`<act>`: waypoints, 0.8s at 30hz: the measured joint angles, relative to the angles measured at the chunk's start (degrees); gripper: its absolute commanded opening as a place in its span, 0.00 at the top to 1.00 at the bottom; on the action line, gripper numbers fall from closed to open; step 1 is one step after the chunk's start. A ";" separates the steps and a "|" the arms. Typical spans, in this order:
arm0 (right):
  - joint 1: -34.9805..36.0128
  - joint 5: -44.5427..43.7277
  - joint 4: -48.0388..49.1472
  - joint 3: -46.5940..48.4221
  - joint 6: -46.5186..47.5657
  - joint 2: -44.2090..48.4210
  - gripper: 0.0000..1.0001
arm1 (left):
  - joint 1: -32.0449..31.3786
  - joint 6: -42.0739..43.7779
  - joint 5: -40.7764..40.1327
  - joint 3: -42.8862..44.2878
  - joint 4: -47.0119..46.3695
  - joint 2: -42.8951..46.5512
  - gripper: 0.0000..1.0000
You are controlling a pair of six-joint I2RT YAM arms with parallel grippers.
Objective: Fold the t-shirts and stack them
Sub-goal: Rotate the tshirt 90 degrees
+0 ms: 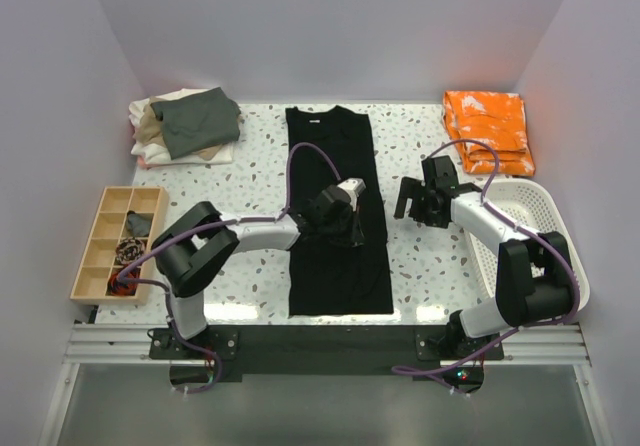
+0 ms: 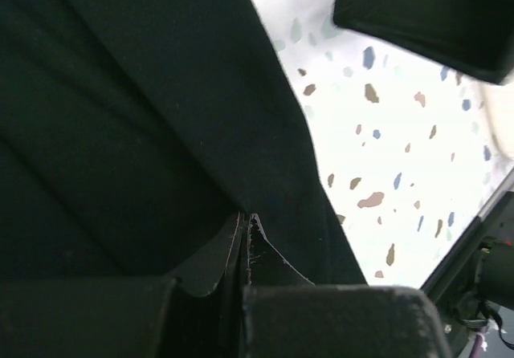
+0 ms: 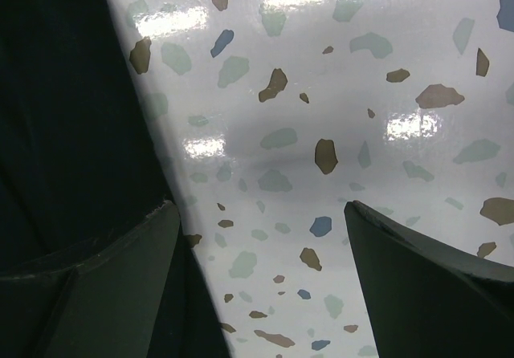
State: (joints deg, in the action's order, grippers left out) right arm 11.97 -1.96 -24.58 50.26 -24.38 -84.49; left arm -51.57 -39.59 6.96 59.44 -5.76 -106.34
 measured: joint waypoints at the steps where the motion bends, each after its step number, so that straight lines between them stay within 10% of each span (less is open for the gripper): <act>1: 0.00 0.02 0.00 -0.04 0.00 0.00 0.12 | 0.00 0.00 -0.31 -0.22 0.13 0.92 1.00; 13: 0.00 0.07 0.00 -0.04 0.00 -0.02 0.12 | 0.00 -0.04 -3.67 -3.15 2.23 3.48 0.99; 18: 0.00 0.07 0.00 -0.11 0.02 -0.02 0.12 | 0.00 0.04 -4.33 -5.40 2.51 3.37 0.09; 24: 0.00 0.83 -0.33 -0.24 0.28 0.28 0.12 | -0.63 -0.87 -5.03 -5.79 0.35 4.66 0.00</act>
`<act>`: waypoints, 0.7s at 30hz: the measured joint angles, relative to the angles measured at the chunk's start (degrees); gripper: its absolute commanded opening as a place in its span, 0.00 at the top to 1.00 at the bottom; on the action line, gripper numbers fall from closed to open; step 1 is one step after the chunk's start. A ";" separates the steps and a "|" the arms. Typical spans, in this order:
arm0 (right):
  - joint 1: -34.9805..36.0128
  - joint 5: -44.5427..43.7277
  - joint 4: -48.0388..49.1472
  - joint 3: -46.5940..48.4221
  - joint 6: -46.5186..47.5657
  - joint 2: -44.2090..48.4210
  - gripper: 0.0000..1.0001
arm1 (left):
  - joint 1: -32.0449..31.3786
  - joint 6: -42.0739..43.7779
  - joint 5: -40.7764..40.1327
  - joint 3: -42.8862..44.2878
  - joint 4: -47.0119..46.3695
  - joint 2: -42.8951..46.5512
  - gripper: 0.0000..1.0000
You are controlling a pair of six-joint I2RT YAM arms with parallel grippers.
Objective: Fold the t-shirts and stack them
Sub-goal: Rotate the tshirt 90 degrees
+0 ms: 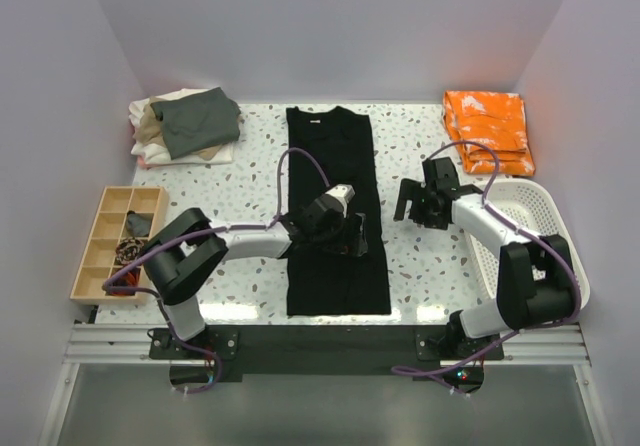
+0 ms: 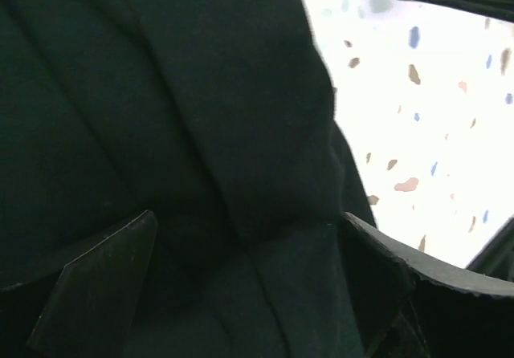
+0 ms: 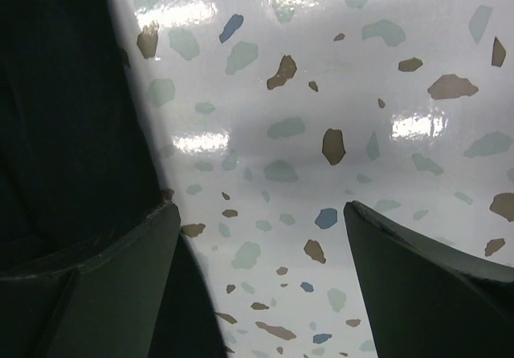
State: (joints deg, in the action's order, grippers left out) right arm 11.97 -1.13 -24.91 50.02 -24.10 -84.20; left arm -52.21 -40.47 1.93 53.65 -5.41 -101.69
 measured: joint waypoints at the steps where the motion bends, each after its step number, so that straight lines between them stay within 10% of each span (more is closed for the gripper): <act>1: 0.00 0.68 0.04 -0.31 0.15 0.42 0.12 | 0.00 0.22 -0.92 -0.15 0.70 0.39 0.00; 21: 2.97 13.86 -4.20 -20.31 -5.70 26.38 0.14 | -0.02 -8.48 -9.92 -31.93 7.69 37.59 0.00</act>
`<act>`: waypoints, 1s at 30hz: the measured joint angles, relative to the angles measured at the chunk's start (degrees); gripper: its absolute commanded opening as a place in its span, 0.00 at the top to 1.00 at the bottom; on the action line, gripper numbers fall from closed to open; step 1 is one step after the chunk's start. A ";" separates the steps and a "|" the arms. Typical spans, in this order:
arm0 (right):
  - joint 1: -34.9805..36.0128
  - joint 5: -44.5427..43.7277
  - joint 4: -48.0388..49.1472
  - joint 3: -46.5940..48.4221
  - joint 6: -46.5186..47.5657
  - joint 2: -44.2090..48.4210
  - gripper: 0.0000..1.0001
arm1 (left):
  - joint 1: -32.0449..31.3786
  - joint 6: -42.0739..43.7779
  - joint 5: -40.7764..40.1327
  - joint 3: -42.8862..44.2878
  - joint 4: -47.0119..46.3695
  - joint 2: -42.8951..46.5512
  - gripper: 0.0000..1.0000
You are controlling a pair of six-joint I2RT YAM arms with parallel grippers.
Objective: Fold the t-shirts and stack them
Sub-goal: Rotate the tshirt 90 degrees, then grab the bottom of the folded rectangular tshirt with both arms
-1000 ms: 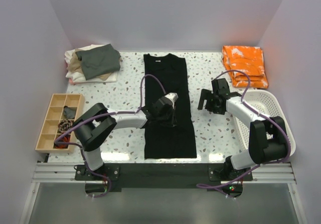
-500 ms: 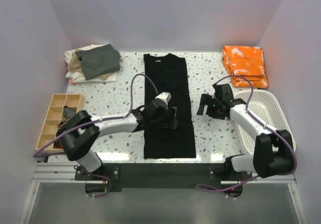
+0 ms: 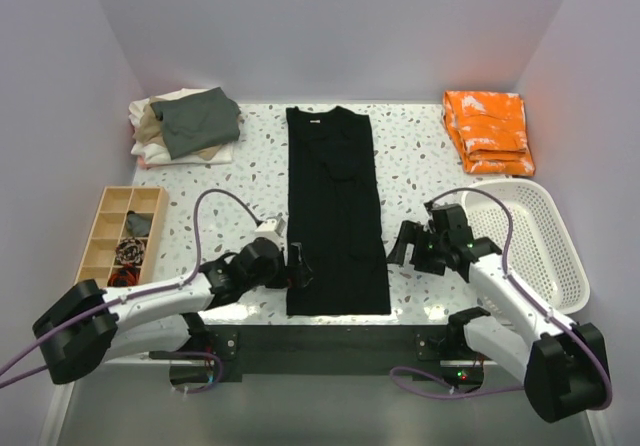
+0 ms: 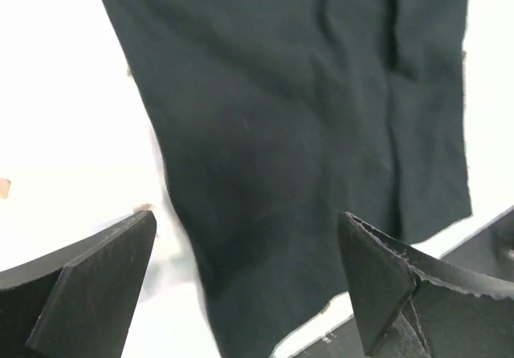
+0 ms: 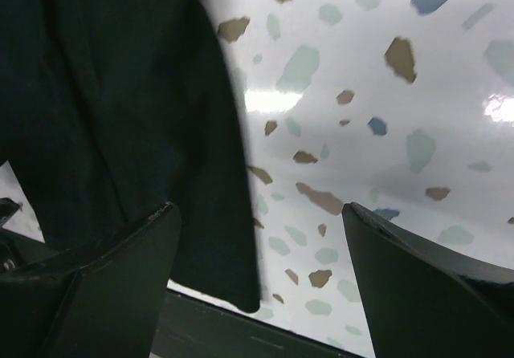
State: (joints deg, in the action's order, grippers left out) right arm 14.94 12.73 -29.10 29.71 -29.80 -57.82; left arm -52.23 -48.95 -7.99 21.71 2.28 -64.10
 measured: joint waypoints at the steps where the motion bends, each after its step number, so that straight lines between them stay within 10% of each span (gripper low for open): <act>1: 1.18 -0.09 -0.15 -0.76 -1.07 1.40 0.14 | -0.22 -1.20 0.09 -1.81 -1.53 1.73 0.00; 30: 12.50 -5.88 -8.52 -7.50 -10.88 11.56 0.18 | -8.79 -13.25 -2.38 -7.02 10.62 16.87 0.27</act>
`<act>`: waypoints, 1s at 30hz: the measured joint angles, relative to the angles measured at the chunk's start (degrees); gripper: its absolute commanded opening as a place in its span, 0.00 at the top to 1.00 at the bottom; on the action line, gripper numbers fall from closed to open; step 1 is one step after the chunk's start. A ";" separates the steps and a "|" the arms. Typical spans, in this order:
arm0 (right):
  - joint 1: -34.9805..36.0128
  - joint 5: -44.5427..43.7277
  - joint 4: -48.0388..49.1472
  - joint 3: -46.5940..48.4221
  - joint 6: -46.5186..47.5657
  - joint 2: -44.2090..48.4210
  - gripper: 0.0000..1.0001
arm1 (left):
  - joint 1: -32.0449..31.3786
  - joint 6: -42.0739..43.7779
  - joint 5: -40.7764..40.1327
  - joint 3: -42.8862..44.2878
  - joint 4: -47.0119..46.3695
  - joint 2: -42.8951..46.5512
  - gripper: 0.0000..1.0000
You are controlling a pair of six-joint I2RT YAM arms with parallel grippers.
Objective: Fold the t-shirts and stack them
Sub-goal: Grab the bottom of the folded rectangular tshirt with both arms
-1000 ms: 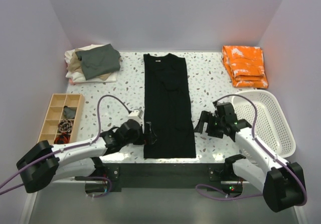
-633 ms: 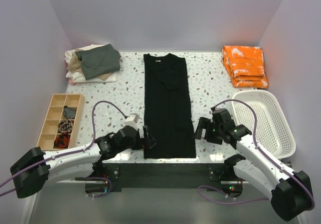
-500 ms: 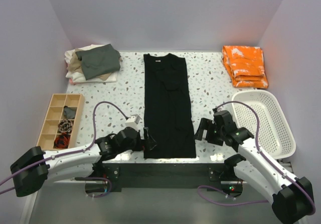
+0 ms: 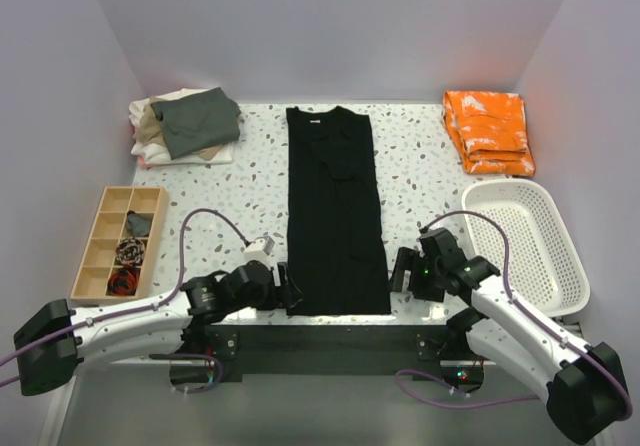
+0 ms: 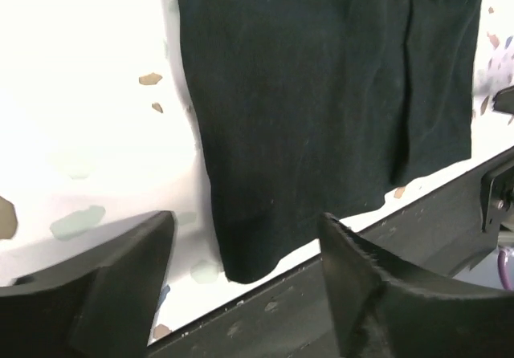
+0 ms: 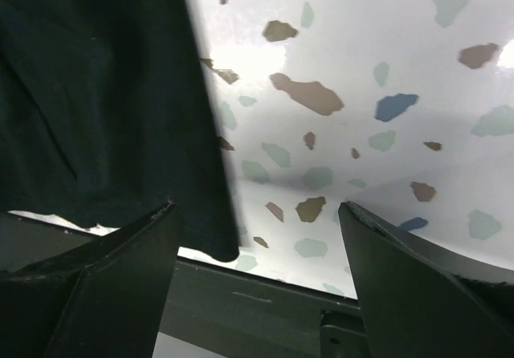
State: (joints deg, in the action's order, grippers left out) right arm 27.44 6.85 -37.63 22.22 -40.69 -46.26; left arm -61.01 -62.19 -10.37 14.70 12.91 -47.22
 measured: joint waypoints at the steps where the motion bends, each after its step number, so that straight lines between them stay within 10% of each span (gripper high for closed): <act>1: 0.68 0.11 0.17 -0.17 -0.44 -0.31 0.19 | -0.24 -0.26 0.17 -0.13 0.00 -0.13 0.28; 19: 14.36 1.66 8.44 -2.19 -10.08 -3.98 0.53 | -2.89 -3.43 3.13 -1.62 -4.26 -4.46 0.81; 24: 16.20 1.66 9.70 -3.32 -12.31 -4.00 0.78 | -3.21 -4.17 3.13 -2.14 -4.44 -4.52 1.00; 30: 16.94 1.46 10.45 -3.63 -13.11 -5.11 1.00 | -3.37 -4.26 3.13 -2.19 -4.52 -4.55 1.00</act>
State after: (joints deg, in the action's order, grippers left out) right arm 44.38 8.32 -27.18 18.59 -53.80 -51.37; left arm -64.38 -66.46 -7.25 12.51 8.38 -51.77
